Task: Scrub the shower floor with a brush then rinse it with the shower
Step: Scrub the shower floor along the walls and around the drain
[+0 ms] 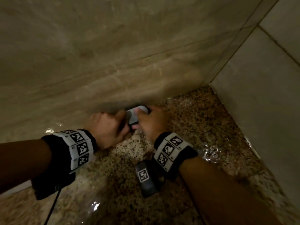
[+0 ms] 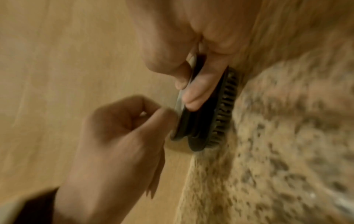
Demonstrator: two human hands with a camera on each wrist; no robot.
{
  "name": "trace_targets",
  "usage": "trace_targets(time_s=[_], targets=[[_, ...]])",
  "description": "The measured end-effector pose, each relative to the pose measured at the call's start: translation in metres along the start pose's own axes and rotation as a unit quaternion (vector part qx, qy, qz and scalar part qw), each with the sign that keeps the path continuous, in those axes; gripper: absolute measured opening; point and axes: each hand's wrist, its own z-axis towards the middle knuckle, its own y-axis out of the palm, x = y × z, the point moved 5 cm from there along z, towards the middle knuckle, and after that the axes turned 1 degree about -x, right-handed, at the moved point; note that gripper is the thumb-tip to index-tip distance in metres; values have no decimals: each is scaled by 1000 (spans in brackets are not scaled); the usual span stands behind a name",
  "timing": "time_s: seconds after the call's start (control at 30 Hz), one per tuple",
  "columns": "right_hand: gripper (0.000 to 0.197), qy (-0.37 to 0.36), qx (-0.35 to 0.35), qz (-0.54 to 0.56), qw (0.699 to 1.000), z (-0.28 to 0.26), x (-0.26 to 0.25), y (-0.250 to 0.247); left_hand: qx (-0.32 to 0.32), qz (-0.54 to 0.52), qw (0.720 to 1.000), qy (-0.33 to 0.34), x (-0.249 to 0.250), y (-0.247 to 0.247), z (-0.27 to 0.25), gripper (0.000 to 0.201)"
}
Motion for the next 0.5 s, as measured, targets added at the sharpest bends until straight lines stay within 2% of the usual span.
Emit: trace_targets(time_s=[0.03,0.07,0.1,0.17,0.23,0.3,0.37,0.4,0.43,0.5], targets=[[28,5,-5,-3,1000,1,-2,-11,-9,11,1000,-3,-1,-1,0,27],[26,4,21,-36,999,4,-10,-32,-9,19,1000,-4,0,-4,0,30],[24,-1,76,-63,995,17,-7,-58,-7,27,1000,-2,0,-6,0,33],[19,13,164,-11,986,27,-3,-96,4,28,1000,-11,0,-8,-2,33],[20,-3,196,-3,981,17,-2,-78,11,13,999,-35,-4,-9,-4,27],[20,-34,124,-23,991,-3,0,-14,23,8,999,-30,-8,-12,-8,26],[12,-11,31,-42,999,-23,-5,31,19,2,1000,-10,-9,-15,-10,26],[12,5,18,-37,999,-25,-7,35,21,3,1000,0,-11,-17,-11,27],[17,17,29,-44,998,-18,-5,27,23,2,1000,0,-13,-19,-13,29],[28,20,101,-69,992,3,-5,-10,17,-5,1000,-25,-19,-23,-20,31]])
